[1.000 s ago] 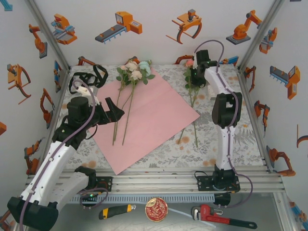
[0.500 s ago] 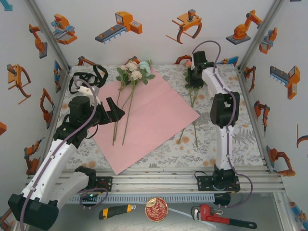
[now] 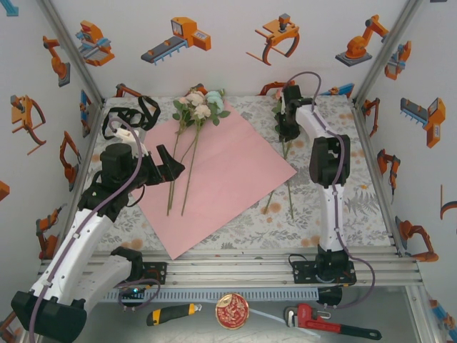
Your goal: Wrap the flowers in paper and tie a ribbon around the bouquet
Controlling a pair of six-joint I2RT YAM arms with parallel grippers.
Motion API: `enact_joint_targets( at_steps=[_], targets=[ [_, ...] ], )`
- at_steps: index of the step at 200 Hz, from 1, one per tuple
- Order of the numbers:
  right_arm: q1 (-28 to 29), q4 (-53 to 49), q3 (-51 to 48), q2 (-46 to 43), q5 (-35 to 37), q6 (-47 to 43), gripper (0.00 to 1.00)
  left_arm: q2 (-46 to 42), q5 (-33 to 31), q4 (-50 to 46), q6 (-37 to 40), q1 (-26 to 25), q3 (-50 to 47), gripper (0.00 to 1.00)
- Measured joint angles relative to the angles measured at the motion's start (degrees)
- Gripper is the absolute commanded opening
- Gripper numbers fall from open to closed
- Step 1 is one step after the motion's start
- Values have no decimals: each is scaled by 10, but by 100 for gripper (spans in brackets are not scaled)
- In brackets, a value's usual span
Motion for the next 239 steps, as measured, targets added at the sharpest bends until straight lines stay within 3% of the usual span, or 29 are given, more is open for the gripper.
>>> enact_joint_targets(
  at_steps=[48,127,184,239],
  targets=[
    [1,-7,2,3,2,-13,0,-2,0,-4,0,0,0,97],
    [11,-50,100,-51,69,-27,0,-10,-19,-11,0,0,0,97],
    [70,5,119,-136,33,198,0,5,-27,-10,1,0,0,97],
    [153,59,188,-38,10,368,0,6,-28,-10,1,0,0,97]
  ],
)
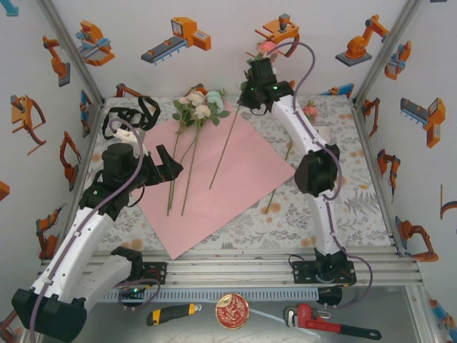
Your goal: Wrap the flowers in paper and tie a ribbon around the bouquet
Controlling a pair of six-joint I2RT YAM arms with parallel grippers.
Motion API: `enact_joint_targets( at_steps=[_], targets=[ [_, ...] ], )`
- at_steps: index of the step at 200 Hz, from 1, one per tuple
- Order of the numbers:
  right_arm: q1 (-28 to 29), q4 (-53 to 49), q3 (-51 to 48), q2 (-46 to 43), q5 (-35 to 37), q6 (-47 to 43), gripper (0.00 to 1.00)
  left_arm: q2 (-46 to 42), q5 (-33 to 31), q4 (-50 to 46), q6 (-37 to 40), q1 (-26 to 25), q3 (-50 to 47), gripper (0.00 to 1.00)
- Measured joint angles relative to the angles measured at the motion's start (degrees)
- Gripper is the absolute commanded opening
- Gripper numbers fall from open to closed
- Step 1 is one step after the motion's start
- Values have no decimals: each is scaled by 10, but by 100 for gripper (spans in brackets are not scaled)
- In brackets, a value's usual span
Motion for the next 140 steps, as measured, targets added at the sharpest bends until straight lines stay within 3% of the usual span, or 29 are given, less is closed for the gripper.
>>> enact_joint_targets(
  at_steps=[35,107,125,140],
  targets=[
    [31,16,29,76,-24,39,0,-12,-1,0,0,0,0,97],
    [70,55,50,171,-59,25,0,-6,1,6,-1,0,0,97],
    [73,66,52,180,-64,21,17,-3,2,7,-1,0,0,97],
    [73,67,61,184,-68,14,25,-2,3,7,-1,0,0,97]
  ],
)
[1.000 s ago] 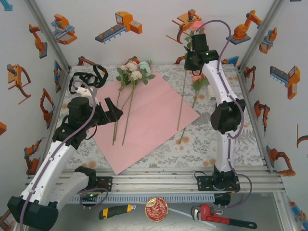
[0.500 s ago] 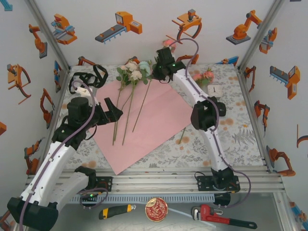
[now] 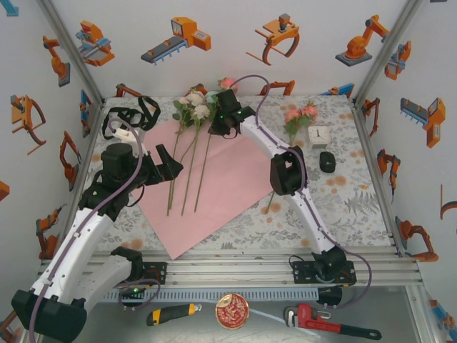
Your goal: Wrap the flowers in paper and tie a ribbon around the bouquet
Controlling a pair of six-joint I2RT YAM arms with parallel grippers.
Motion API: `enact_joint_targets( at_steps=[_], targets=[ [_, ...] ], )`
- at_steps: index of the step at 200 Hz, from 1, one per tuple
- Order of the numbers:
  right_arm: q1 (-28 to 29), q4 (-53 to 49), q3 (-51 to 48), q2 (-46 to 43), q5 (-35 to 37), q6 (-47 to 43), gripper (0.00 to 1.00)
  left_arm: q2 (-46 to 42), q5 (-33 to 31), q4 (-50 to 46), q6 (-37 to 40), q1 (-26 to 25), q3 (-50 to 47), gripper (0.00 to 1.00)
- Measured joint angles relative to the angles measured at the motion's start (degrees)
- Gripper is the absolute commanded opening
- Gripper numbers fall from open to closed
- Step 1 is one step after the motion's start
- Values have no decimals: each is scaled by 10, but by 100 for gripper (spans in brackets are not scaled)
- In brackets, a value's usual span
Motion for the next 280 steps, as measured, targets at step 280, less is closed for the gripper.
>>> enact_joint_targets(
  at_steps=[280],
  targets=[
    [-250,-48,-348,-300,155,-214,37,42,89,39,35,-8,31,97]
  ],
)
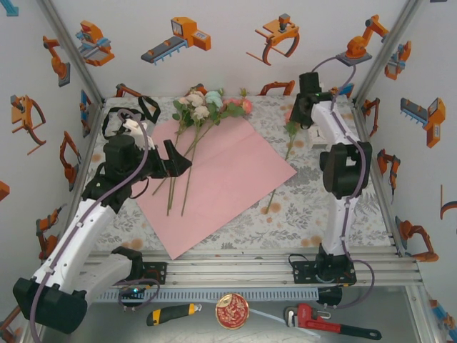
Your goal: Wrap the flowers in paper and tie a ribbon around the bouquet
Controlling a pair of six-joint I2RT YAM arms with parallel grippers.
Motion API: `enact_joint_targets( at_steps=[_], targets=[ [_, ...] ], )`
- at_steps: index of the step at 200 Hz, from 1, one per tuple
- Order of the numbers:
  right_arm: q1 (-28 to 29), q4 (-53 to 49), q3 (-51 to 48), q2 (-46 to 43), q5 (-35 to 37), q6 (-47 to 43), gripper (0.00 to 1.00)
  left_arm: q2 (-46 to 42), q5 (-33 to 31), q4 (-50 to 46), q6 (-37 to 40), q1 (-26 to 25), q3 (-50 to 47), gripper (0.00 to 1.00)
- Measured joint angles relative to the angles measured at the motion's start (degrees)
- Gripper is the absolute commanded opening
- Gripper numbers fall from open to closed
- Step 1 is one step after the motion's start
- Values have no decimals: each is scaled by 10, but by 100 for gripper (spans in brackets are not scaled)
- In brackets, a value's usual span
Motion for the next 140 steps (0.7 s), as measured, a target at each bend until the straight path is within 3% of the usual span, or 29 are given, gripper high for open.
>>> enact_joint_targets(
  at_steps=[114,140],
  targets=[
    [16,-29,-85,42,-21,15,37,-13,-16,-12,4,0,0,97],
    [20,-29,-87,45,-22,15,31,-7,-16,-12,3,0,0,97]
  ],
)
